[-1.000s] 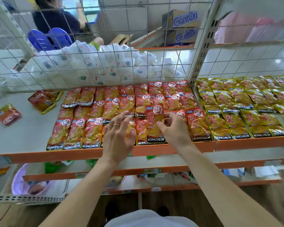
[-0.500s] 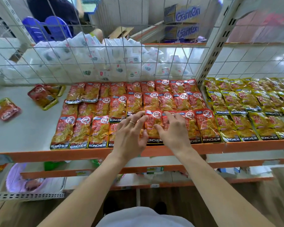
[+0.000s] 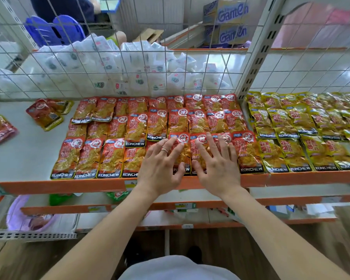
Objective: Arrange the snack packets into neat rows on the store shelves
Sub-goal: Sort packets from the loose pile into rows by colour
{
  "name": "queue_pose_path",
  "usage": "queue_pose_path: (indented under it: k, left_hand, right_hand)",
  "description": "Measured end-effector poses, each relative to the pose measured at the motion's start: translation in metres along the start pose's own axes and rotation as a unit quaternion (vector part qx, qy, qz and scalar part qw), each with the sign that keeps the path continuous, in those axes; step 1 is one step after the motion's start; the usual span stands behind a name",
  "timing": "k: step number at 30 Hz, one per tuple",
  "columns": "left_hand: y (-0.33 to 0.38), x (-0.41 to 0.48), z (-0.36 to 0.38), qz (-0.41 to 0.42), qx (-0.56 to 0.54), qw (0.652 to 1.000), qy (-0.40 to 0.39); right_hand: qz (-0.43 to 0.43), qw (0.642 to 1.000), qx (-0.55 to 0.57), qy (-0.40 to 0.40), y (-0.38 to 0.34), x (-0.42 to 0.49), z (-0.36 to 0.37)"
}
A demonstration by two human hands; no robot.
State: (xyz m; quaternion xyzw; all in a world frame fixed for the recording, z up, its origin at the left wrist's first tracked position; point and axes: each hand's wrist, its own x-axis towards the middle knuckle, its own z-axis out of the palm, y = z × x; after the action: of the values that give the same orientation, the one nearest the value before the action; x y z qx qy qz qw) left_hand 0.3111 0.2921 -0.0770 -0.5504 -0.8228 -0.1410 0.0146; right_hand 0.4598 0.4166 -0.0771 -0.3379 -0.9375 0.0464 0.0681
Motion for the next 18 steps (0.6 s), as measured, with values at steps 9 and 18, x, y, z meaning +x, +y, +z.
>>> queue_pose_path:
  k: [9, 18]
  left_hand:
    - [-0.0002, -0.0005, -0.0005, 0.001, 0.002, 1.0, 0.017]
    - [-0.0027, 0.0007, 0.0007, 0.001, -0.021, 1.0, 0.011]
  right_hand:
    - [0.003, 1.0, 0.022, 0.005, 0.0013, -0.0002, 0.0048]
    - [0.003, 0.999, 0.031, 0.024, 0.0023, -0.0013, 0.0066]
